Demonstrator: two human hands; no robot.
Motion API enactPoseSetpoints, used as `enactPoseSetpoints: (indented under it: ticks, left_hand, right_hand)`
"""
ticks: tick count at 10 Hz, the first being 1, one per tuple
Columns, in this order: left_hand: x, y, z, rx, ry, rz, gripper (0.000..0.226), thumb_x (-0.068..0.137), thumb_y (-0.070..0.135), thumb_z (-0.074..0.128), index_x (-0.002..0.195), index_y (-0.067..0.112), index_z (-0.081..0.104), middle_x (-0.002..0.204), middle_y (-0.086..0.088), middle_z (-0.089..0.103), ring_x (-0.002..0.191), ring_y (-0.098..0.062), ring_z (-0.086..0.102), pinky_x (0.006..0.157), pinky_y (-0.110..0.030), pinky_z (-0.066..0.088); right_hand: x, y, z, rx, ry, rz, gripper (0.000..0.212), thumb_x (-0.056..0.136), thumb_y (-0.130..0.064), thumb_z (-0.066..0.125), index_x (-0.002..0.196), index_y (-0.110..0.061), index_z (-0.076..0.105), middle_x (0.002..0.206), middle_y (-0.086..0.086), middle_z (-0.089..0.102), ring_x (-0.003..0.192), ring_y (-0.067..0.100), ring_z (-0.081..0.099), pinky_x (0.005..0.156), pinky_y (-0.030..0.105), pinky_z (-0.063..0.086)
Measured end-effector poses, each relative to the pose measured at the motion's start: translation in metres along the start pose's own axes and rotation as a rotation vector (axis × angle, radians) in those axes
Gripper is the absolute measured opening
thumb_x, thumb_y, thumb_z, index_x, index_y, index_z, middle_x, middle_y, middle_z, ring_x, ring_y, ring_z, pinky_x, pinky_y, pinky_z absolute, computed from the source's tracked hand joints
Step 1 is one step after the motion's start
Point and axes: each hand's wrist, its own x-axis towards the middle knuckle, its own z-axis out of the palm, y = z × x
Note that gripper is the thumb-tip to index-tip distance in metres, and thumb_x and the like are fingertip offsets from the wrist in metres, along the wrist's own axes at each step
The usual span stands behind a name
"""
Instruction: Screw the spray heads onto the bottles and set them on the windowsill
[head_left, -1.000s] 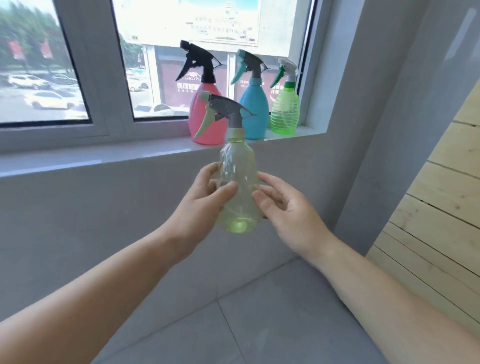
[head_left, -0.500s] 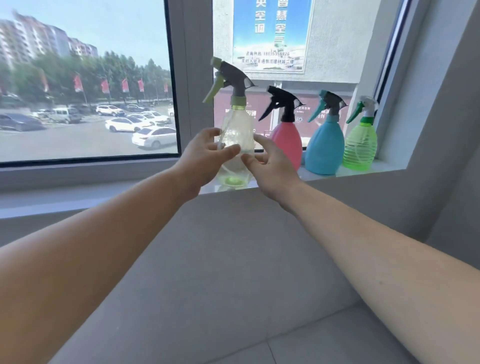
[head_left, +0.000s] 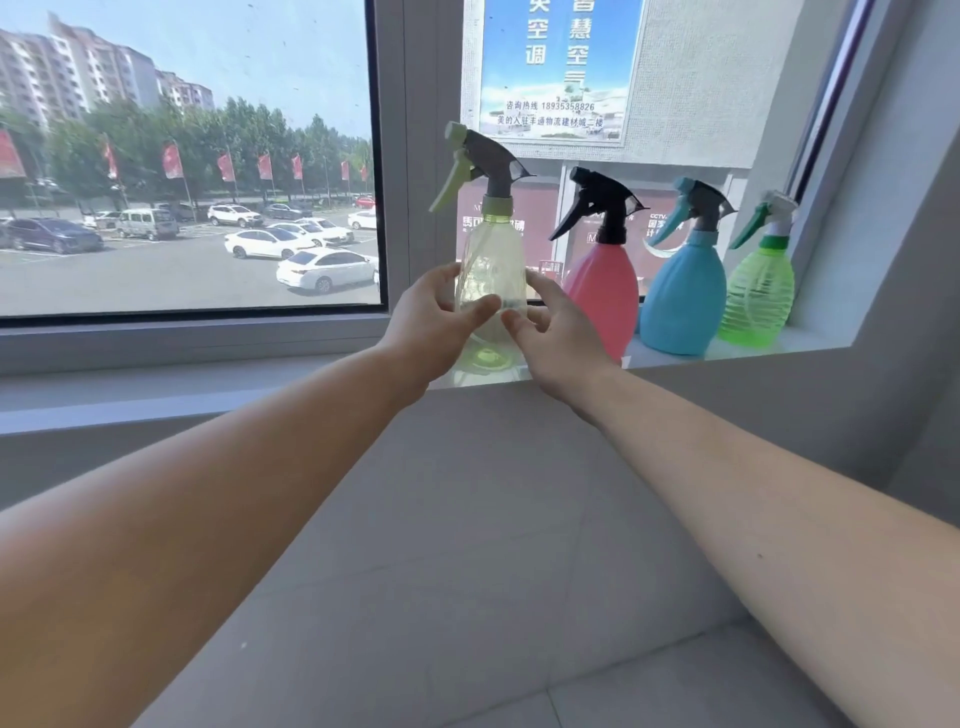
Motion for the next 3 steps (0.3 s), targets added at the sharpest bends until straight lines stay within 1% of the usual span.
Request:
enactPoseSetpoints:
  ticks: [1,2,3]
  left_hand:
    - [-0.001,0.001,0.0,0.012,0.014,0.002,0.069,0.089,0.043,0.077,0.151,0.027,0.049,0.109,-0.012,0.069,0.089,-0.021,0.064,0.076,-0.03,0.05]
    - [-0.007,0.001,-0.005,0.068,0.048,0.011,0.08,0.087,0.046,0.078,0.155,0.023,0.042,0.106,-0.003,0.061,0.098,-0.019,0.06,0.089,-0.033,0.053]
    - [-0.021,0.001,-0.005,0.127,0.169,0.064,0.083,0.084,0.046,0.082,0.153,0.021,0.043,0.118,-0.003,0.056,0.108,-0.019,0.056,0.101,-0.036,0.051]
  right_hand:
    - [-0.005,-0.004,-0.001,-0.042,-0.028,0.009,0.066,0.097,-0.038,0.055,0.155,-0.035,0.025,0.146,0.008,0.053,0.132,0.019,0.053,0.112,0.039,0.041]
    - [-0.014,-0.007,-0.005,-0.042,-0.033,-0.018,0.071,0.097,-0.038,0.056,0.156,-0.034,0.018,0.155,0.006,0.044,0.139,0.017,0.045,0.113,0.036,0.037]
    - [-0.027,-0.004,-0.01,-0.046,0.007,-0.023,0.071,0.094,-0.041,0.06,0.154,-0.035,0.023,0.15,0.003,0.049,0.134,0.017,0.049,0.11,0.037,0.04]
